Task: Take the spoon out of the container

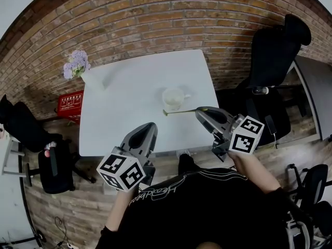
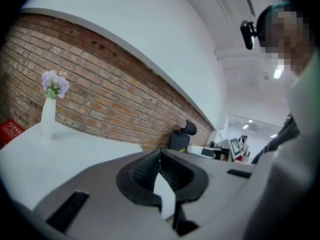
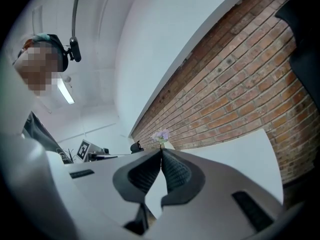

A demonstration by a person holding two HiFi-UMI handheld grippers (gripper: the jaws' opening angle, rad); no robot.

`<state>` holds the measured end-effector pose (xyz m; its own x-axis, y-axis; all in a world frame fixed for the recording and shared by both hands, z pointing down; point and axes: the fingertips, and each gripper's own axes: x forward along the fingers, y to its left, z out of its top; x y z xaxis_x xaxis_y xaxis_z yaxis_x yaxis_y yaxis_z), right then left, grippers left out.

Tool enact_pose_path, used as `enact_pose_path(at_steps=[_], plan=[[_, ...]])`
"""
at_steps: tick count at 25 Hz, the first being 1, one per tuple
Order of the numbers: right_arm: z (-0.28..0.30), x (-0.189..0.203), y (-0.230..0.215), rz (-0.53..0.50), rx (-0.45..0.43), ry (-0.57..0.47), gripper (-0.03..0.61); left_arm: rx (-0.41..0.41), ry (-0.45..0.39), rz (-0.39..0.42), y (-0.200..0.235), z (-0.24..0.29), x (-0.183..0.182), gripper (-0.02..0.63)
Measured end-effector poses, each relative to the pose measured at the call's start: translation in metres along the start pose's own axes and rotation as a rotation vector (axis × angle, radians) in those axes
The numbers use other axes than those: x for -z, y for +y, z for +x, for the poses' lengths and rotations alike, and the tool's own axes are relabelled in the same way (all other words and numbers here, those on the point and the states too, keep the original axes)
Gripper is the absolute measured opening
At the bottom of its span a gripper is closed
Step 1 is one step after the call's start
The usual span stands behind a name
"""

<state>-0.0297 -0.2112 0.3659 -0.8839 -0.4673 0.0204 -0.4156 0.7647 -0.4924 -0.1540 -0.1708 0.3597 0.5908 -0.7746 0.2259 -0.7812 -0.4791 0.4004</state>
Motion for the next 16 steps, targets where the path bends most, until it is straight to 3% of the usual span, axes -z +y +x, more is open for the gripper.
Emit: enact_pose_path(at_steps=[16], plan=[[-0.0021, 0.0071, -0.0025, 0.005, 0.004, 0.001, -0.002, 0.004, 0.006, -0.003, 0.0, 0.0038, 0.006, 0.008]])
